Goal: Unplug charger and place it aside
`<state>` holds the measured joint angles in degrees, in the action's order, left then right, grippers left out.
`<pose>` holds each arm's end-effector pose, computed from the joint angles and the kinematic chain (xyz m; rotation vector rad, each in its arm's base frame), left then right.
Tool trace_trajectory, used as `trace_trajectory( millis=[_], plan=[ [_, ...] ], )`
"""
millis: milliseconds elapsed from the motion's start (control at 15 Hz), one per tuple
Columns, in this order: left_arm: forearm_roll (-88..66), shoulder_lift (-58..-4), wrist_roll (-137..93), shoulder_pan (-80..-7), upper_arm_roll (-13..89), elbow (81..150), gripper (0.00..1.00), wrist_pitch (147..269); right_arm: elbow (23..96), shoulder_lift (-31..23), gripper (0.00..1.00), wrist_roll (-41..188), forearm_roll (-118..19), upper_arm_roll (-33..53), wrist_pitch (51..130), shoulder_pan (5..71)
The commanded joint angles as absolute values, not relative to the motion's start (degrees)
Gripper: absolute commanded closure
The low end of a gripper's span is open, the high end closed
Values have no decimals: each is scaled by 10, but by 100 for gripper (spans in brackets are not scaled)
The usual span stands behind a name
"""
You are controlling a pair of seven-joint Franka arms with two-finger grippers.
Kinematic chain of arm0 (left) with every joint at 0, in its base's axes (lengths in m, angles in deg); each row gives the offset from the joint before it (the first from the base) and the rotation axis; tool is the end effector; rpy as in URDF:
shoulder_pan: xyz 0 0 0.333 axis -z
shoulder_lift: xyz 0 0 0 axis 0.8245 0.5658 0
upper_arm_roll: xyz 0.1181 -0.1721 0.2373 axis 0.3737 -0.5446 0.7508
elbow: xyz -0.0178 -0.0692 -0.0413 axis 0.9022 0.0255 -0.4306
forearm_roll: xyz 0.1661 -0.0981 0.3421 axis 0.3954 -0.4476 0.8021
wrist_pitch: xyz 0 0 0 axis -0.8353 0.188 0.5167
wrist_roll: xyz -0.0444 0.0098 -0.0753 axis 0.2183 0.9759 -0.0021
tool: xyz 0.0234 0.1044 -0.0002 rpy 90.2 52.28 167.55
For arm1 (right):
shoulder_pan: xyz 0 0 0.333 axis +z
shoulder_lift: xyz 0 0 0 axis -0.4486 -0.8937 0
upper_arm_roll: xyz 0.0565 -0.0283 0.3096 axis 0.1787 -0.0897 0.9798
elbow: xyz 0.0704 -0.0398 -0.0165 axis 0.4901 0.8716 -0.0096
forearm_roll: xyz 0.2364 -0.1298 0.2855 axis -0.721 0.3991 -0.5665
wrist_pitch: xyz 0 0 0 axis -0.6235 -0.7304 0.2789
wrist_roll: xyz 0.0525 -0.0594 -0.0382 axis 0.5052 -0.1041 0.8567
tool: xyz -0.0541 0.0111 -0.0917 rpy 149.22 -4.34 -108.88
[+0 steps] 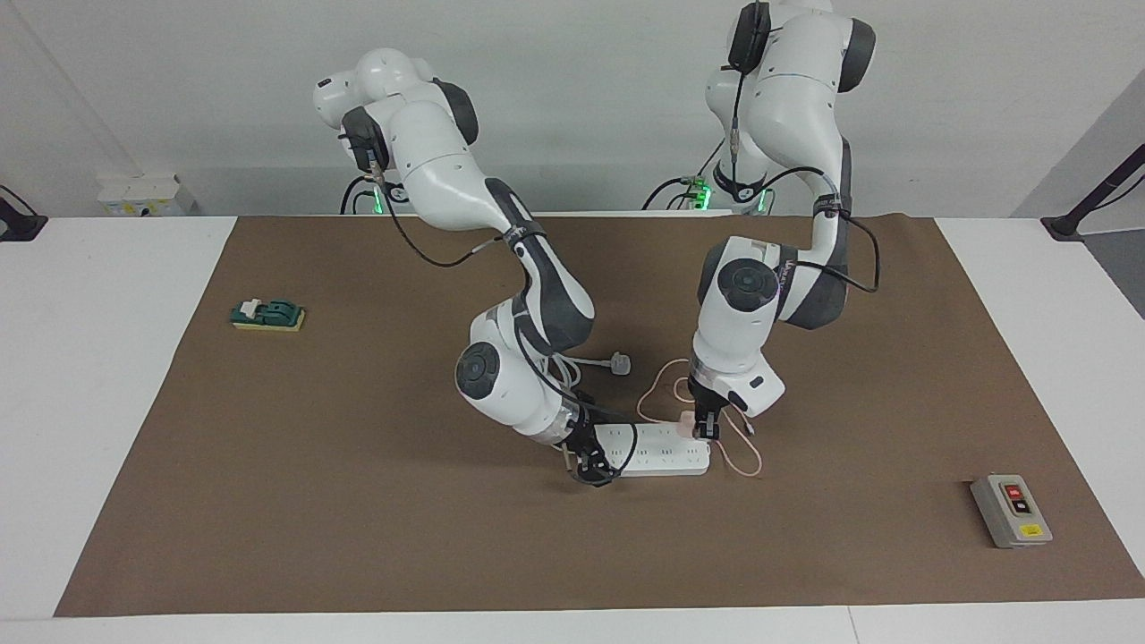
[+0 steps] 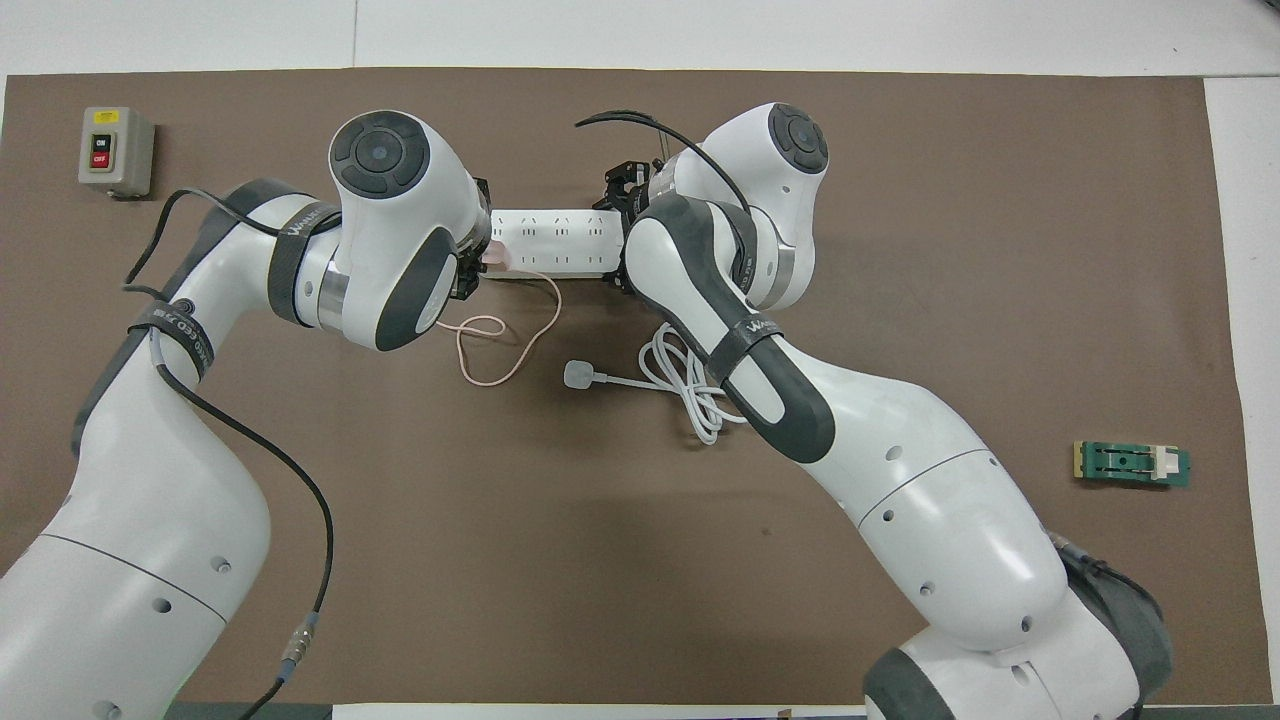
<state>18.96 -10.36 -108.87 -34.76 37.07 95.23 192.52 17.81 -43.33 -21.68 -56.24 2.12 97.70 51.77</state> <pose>0.6433 -0.2805 0.3412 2.4527 1.9068 0.1043 0.7096 0.3517 0.2618 -2.0191 1.7568 0.5186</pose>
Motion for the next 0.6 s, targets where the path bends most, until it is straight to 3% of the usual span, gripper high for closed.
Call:
trace_trajectory(
  millis=[0, 533],
  plan=[
    [195, -117, -1051, -366, 379, 906, 100, 1841, 163, -454, 38, -196, -568, 18, 1012, 519],
    [154, -172, -890, -460, 373, 875, 100, 1742, 163, -454, 39, -197, -568, 18, 1012, 519]
  ],
)
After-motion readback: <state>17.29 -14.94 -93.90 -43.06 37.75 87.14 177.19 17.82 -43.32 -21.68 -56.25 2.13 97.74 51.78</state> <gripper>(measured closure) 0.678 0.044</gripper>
